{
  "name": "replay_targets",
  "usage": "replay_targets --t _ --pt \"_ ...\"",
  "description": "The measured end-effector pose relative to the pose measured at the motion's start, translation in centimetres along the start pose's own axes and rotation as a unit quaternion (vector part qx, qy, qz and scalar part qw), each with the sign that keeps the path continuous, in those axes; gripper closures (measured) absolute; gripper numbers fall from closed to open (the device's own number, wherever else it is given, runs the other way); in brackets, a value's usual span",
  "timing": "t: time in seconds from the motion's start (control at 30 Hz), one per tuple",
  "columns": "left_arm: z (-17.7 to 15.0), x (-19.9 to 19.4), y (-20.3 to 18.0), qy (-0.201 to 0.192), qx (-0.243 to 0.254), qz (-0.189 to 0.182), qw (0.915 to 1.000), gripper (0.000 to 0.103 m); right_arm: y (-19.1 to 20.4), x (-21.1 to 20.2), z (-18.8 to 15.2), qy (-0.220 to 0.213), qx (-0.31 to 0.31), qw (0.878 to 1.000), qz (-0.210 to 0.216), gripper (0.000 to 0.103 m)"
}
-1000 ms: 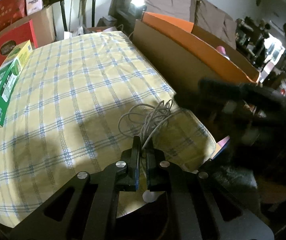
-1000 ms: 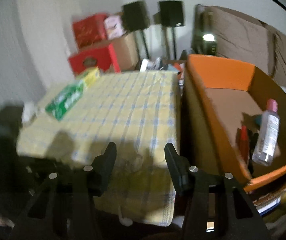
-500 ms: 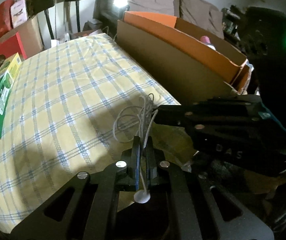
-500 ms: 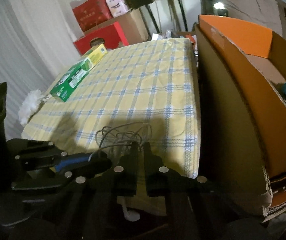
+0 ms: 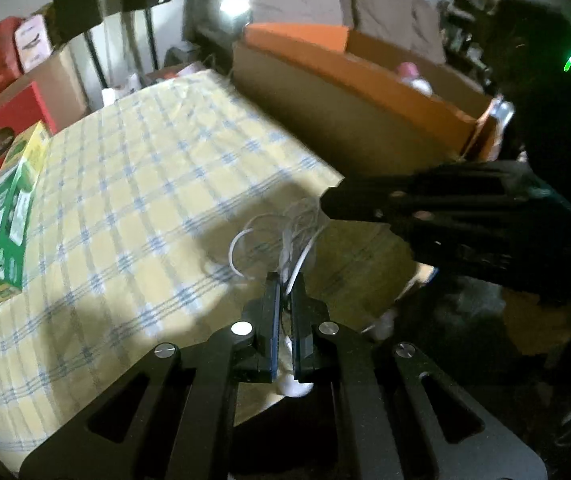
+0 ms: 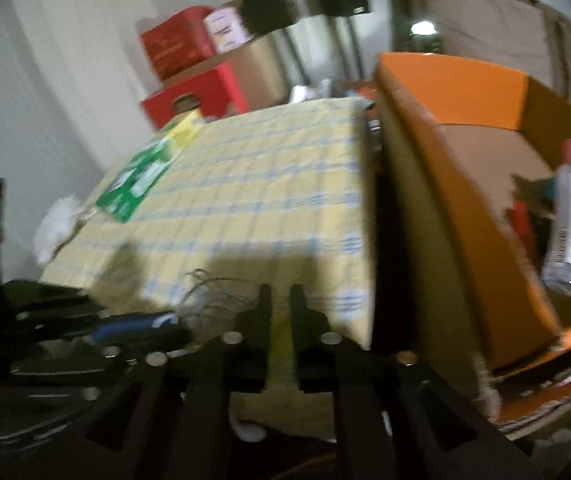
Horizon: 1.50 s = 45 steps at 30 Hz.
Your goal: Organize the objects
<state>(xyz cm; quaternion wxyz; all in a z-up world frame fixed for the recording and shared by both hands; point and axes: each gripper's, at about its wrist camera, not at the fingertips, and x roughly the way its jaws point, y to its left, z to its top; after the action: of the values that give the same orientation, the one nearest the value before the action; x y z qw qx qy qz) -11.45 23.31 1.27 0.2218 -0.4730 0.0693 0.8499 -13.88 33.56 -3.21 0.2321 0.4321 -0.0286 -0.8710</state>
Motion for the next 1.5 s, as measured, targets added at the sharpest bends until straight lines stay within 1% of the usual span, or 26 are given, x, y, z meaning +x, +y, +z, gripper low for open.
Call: replay_targets --t 0.07,0.1,0.13,0.17,0.2,0.27,0.3,0.43,0.57,0.6,0.67,0.73,0.8,0.83,0.87,0.9,0.93,1.0,1.1,1.13,1.2,1.27,1.33,1.4,1.5 --pt "-0.2 0.3 1.0 0.005 -0.025 -0.007 0.9996 0.099 0.9 0.4 -0.1 0.006 -0.023 1.000 0.003 0.076" --pt "-0.4 0.4 1.4 0.004 -0.035 -0.011 0.9993 0.099 1.4 0.4 -0.2 0.003 -0.034 0.999 0.003 0.074" --pt "-0.6 0.4 1.7 0.005 -0.040 -0.014 0.9991 0.099 1.9 0.5 -0.3 -0.001 -0.044 0.999 0.000 0.068" --pt "-0.7 0.5 1.9 0.005 -0.040 -0.015 0.9991 0.099 2.5 0.5 -0.3 -0.004 -0.057 0.998 -0.001 0.064" --pt "-0.9 0.5 2.0 0.004 -0.040 -0.015 0.9991 0.099 3.0 0.5 -0.4 -0.007 -0.068 0.998 0.000 0.063" --pt "-1.2 0.5 2.4 0.004 -0.046 -0.019 0.9988 0.099 3.4 0.4 -0.6 -0.013 -0.085 0.996 0.003 0.056" --pt "-1.3 0.5 2.8 0.002 -0.054 -0.022 0.9983 0.099 3.5 0.4 -0.6 -0.013 -0.085 0.996 0.012 0.054" --pt "-1.5 0.7 3.8 0.005 -0.072 -0.028 0.9970 0.099 3.5 0.7 -0.7 -0.005 -0.091 0.995 0.038 0.053" --pt "-1.7 0.8 3.7 0.004 -0.062 -0.037 0.9974 0.099 4.4 2.3 -1.2 0.000 -0.108 0.994 0.016 0.053" --pt "-1.8 0.9 3.5 0.006 -0.058 -0.039 0.9976 0.102 4.5 2.7 -1.3 -0.005 -0.104 0.994 0.018 0.053" --pt "-1.9 0.8 3.4 0.003 -0.054 -0.036 0.9979 0.102 3.9 3.5 -1.3 -0.017 -0.078 0.996 0.042 0.067" --pt "-1.9 0.7 3.3 0.003 -0.048 -0.046 0.9978 0.101 3.2 4.2 -1.0 -0.017 -0.051 0.997 0.057 0.067" --pt "-1.9 0.6 2.8 -0.001 -0.039 -0.040 0.9984 0.101 3.1 4.5 -0.9 -0.026 -0.038 0.996 0.071 0.074" --pt "-1.8 0.6 2.7 0.000 -0.036 -0.034 0.9987 0.101 3.2 4.5 -0.9 -0.026 -0.036 0.996 0.074 0.080" --pt "-1.9 0.7 2.6 0.002 -0.037 -0.030 0.9989 0.101 3.4 4.5 -1.0 -0.025 -0.035 0.996 0.074 0.087" --pt "-1.9 0.9 2.8 0.004 -0.043 -0.026 0.9987 0.101 3.6 4.3 -1.1 -0.029 -0.038 0.996 0.069 0.088" --pt "-1.9 1.0 3.0 0.005 -0.051 -0.026 0.9984 0.101 4.0 4.0 -1.2 -0.034 -0.050 0.997 0.057 0.093" --pt "-1.8 1.1 3.9 0.002 -0.078 -0.033 0.9965 0.100 4.5 3.5 -1.4 -0.043 -0.066 0.996 0.035 0.097" --pt "-1.8 0.6 4.3 -0.004 -0.085 -0.040 0.9956 0.100 5.2 2.7 -1.7 -0.064 -0.082 0.995 -0.010 0.097" --pt "-1.7 0.4 4.2 -0.007 -0.080 -0.042 0.9959 0.100 5.5 2.5 -1.8 -0.071 -0.086 0.993 -0.035 0.098" --pt "-1.7 -0.1 3.7 -0.014 -0.071 -0.040 0.9966 0.100 5.6 2.4 -1.8 -0.079 -0.086 0.992 -0.057 0.098" --pt "-1.6 -0.4 3.3 -0.017 -0.064 -0.029 0.9973 0.100 5.4 2.4 -1.7 -0.077 -0.077 0.992 -0.061 0.098" --pt "-1.5 -0.7 3.3 -0.023 -0.068 -0.020 0.9972 0.101 4.9 2.0 -1.6 -0.078 -0.066 0.993 -0.054 0.098" --pt "-1.3 -1.2 3.6 -0.033 -0.081 -0.021 0.9959 0.101 4.7 1.0 -1.5 -0.091 -0.059 0.993 -0.042 0.098" --pt "-1.0 -2.4 3.7 -0.056 -0.089 -0.021 0.9943 0.101 5.1 -1.0 -1.3 -0.116 -0.060 0.991 -0.040 0.098"
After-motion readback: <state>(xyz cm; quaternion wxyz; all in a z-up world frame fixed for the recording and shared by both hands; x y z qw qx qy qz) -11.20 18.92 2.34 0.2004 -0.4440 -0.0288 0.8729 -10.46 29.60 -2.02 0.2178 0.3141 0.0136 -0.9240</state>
